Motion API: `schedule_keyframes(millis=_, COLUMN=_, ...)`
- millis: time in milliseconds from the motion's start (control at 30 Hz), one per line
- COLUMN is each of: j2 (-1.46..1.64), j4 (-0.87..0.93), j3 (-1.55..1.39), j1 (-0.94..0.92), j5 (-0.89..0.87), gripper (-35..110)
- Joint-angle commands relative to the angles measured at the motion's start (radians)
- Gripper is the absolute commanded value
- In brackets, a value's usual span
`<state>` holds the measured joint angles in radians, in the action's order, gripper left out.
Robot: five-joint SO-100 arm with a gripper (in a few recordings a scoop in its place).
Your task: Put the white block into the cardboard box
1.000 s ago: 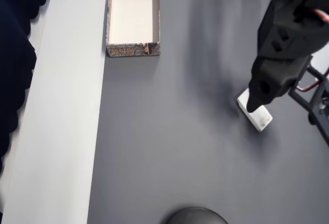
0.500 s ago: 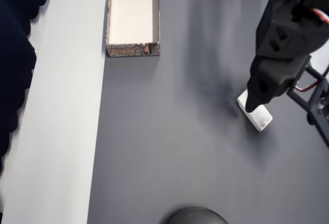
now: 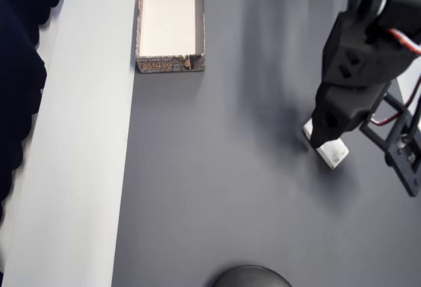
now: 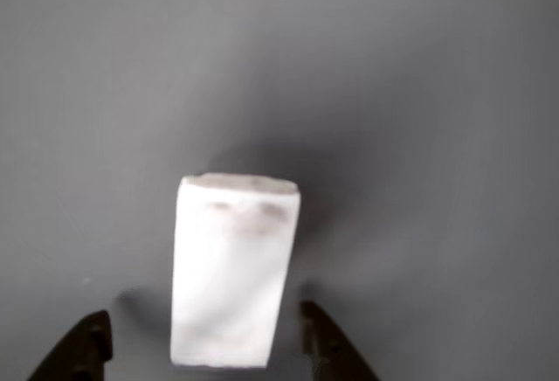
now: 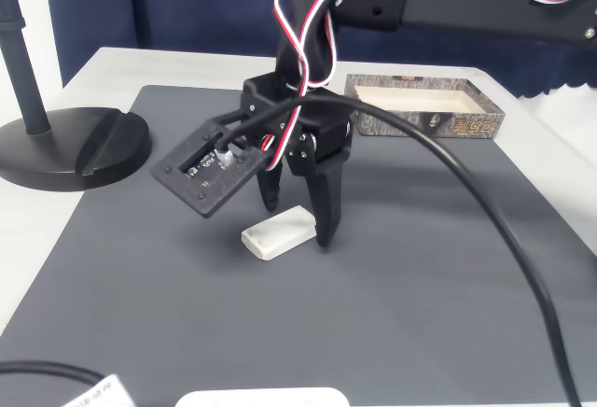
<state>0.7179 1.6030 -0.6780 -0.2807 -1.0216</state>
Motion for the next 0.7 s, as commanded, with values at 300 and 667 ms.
schedule_keyframes(millis=300, j2=-0.014, j4=-0.029, j3=0.074, j1=-0.003, j5=0.012, gripper=32)
schedule_keyframes(millis=667, j2=-0.015, j4=-0.046, j3=0.077, j1=0.003, j5=0.023, gripper=31)
